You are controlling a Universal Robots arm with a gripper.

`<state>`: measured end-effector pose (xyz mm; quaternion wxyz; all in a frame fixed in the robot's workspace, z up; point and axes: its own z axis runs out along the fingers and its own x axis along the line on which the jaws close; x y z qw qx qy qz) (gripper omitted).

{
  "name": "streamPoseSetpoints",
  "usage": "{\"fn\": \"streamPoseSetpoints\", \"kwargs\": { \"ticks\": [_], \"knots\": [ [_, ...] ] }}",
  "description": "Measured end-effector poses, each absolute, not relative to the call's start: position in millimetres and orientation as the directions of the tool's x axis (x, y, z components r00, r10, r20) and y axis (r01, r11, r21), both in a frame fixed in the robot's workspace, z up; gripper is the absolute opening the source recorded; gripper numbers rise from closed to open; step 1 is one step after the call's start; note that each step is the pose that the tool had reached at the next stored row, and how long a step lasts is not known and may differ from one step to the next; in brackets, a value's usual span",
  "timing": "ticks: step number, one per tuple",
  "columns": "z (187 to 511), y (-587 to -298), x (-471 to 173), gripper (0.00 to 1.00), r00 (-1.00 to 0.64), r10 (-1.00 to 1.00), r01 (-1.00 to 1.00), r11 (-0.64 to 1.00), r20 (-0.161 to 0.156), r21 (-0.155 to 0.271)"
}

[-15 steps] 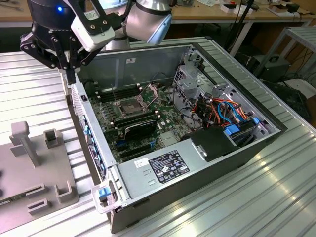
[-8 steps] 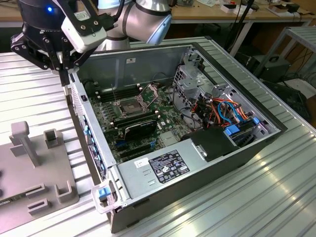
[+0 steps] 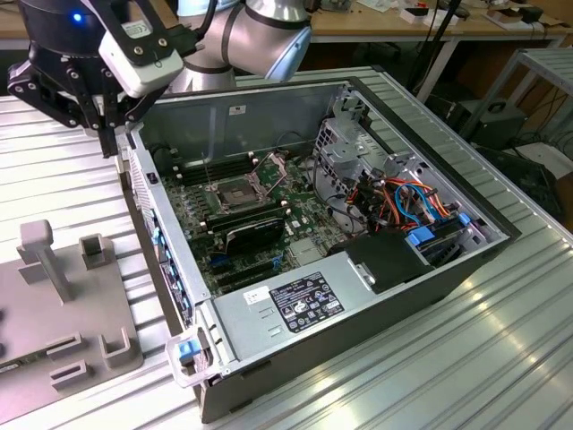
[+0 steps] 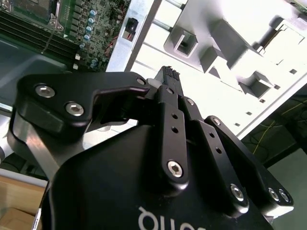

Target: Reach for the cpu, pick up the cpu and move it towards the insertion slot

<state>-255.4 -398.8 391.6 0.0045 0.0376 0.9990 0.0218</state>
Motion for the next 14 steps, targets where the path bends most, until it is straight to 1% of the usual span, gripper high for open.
{"fn": "streamPoseSetpoints", "kwargs": {
  "ticks": [14],
  "knots": [
    [391.3, -398.9, -261.9, 0.11, -0.997, 0.075, 0.075, 0.996, -0.005, 0.044]
  ]
}}
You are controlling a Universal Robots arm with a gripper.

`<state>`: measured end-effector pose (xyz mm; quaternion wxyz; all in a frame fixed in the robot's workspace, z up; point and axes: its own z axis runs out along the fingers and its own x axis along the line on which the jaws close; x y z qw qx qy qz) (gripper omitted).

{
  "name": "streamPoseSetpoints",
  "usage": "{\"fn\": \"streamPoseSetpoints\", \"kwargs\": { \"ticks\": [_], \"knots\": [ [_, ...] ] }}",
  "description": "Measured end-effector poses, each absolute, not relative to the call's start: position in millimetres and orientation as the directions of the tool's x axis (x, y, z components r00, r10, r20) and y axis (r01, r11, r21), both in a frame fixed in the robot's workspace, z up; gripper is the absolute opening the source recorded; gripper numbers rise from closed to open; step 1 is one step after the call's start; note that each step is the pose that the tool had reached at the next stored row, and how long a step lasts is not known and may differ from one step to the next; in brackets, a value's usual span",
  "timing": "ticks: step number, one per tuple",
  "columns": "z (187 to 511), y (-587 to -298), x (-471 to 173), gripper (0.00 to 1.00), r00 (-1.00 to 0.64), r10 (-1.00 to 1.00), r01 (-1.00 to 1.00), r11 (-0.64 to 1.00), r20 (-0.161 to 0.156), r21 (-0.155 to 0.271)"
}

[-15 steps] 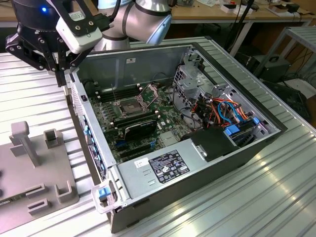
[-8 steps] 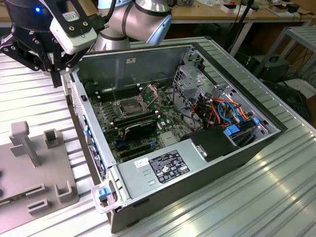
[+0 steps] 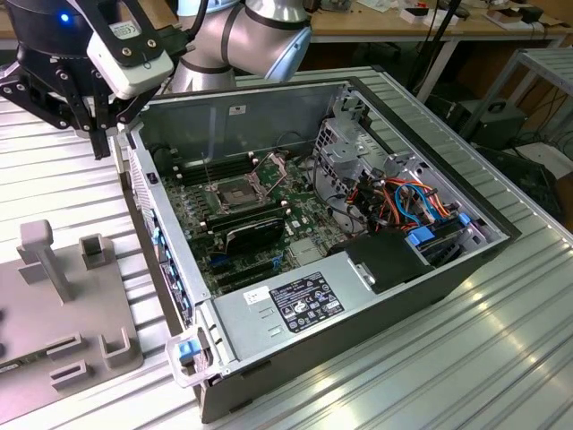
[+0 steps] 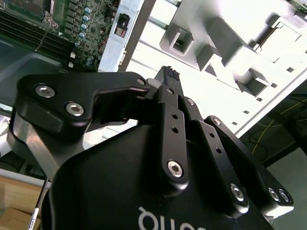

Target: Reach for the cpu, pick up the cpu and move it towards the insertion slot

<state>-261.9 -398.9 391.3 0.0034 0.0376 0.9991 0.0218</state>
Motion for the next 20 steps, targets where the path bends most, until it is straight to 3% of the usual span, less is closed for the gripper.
{"fn": "streamPoseSetpoints", "kwargs": {
  "ticks": [20],
  "knots": [
    [390.8, -398.9, -282.2, 0.11, -0.997, 0.075, 0.075, 0.996, -0.004, 0.044]
  ]
}}
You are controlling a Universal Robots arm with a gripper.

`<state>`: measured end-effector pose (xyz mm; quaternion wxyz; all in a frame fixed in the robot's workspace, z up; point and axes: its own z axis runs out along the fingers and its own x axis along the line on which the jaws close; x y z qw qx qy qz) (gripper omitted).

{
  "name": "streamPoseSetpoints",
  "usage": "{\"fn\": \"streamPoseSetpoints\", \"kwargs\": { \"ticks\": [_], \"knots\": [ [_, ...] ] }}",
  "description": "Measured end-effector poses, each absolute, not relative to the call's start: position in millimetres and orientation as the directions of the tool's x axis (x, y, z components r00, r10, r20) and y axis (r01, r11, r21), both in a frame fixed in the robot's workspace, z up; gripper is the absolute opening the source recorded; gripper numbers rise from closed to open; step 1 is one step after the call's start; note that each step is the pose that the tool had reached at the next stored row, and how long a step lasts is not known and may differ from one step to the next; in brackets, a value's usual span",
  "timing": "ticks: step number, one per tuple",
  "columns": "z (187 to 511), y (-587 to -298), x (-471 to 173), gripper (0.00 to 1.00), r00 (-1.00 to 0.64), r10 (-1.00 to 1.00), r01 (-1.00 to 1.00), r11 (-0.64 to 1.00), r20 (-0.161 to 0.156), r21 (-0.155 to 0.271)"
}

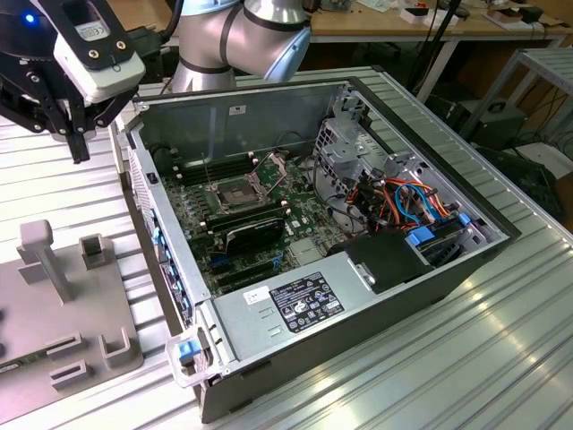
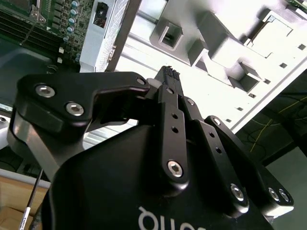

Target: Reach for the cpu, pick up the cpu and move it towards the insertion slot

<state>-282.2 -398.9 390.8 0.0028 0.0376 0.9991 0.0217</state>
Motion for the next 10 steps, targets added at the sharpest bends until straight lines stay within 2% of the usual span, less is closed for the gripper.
{"fn": "streamPoseSetpoints", "kwargs": {
  "ticks": [10],
  "knots": [
    [390.3, -398.9, -291.6, 0.11, -0.997, 0.075, 0.075, 0.996, -0.001, 0.043]
  ]
}}
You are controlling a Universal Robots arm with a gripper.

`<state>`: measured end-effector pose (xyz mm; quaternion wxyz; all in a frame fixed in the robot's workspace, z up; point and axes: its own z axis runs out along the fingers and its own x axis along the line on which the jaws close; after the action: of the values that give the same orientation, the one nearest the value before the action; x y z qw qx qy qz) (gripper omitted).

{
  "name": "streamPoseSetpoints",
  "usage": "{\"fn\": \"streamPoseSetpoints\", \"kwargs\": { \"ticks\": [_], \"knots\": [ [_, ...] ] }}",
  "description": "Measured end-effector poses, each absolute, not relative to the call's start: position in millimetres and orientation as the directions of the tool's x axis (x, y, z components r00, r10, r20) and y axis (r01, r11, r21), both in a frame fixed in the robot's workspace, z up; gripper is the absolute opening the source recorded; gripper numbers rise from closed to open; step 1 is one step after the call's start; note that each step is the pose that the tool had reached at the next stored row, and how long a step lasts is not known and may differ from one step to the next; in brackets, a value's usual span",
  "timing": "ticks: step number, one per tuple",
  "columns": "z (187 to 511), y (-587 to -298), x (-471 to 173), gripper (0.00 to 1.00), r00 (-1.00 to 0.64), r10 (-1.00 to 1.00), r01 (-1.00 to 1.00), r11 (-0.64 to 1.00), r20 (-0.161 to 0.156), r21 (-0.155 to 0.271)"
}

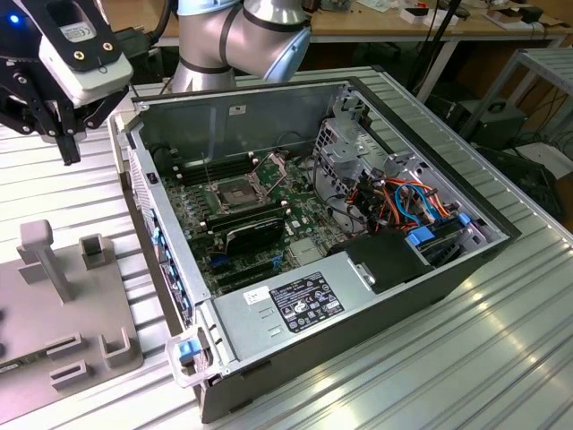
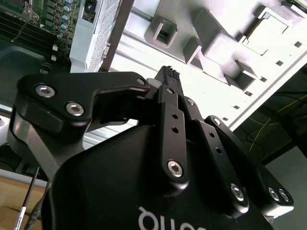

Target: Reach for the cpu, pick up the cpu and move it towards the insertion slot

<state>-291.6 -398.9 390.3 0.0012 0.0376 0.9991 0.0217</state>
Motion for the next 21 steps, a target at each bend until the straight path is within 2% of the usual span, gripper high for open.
{"fn": "streamPoseSetpoints", "kwargs": {
  "ticks": [21],
  "knots": [
    [389.1, -398.9, -315.0, 0.11, -0.997, 0.075, 0.075, 0.996, 0.006, 0.043]
  ]
}}
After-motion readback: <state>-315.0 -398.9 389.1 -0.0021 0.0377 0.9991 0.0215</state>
